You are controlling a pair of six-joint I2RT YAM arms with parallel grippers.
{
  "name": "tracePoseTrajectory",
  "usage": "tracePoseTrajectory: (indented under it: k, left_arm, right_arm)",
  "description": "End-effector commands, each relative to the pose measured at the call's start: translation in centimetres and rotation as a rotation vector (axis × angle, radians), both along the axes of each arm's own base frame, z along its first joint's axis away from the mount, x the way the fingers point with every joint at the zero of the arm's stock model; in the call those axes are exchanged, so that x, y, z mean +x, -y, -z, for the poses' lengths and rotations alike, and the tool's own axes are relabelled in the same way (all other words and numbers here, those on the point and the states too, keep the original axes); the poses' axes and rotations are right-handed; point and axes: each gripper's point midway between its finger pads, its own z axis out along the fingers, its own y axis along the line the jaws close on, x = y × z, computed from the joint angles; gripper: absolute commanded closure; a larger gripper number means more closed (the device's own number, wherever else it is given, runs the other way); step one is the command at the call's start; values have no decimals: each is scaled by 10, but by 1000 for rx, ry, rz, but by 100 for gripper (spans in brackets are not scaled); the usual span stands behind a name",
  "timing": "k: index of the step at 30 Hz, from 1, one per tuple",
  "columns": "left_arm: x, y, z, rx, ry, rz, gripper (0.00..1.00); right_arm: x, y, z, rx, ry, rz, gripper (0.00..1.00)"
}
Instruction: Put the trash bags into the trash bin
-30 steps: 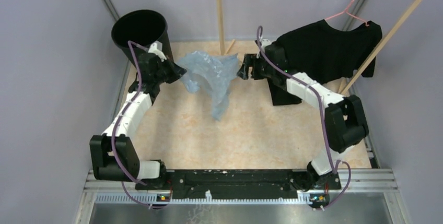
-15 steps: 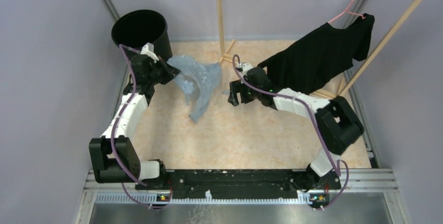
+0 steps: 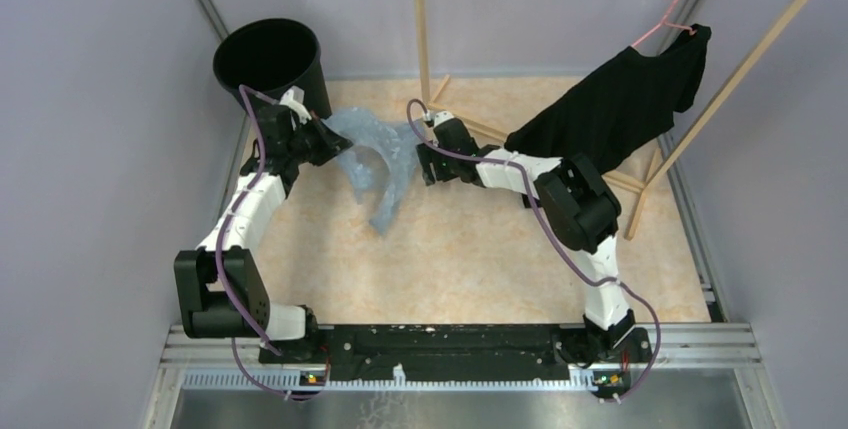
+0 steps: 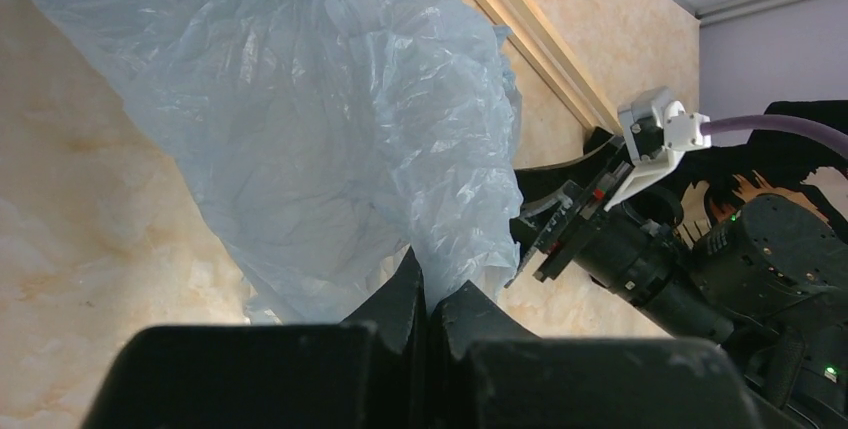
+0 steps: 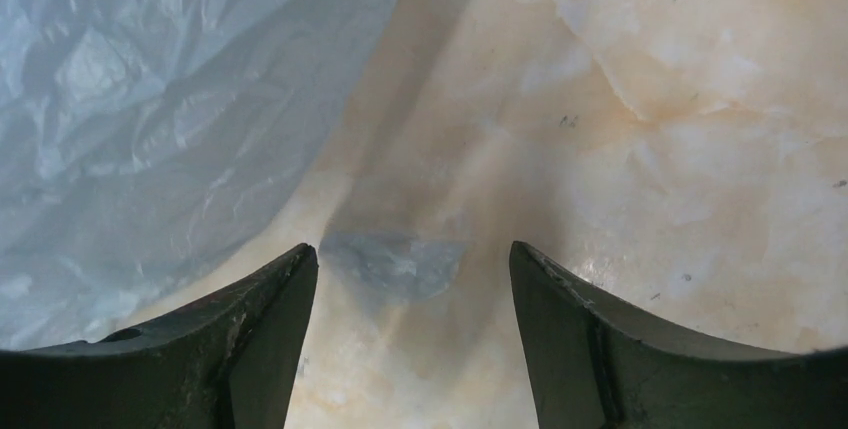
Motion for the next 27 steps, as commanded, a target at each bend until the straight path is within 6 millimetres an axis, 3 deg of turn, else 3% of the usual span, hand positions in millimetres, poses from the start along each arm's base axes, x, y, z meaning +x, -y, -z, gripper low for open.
tracePoseTrajectory:
  k: [1, 4, 7, 10, 16, 21, 27]
  left_arm:
    - [6, 3, -25, -3, 75, 30, 100]
    - [5, 3, -28, -4, 81, 32, 100]
    - [5, 3, -29, -2, 85, 30, 100]
    - [5, 3, -30, -3, 88, 34, 100]
    - [4, 8, -29, -21, 86, 59, 100]
    - [1, 24, -41, -44, 139, 148, 100]
    - [-11, 58, -57, -87, 193, 319, 100]
  right_arm:
    - [4, -4, 9, -90, 29, 13, 33]
    - [-3, -2, 20, -155, 27, 12, 43]
    - [-13, 0, 27, -211, 31, 8, 45]
    - [-22, 4, 28, -222, 26, 19, 57]
    - [-29, 6, 11, -162, 48, 23, 96]
    - [-37, 6, -38, -54, 112, 9, 100]
    - [-77, -14, -131, 212, 199, -113, 100]
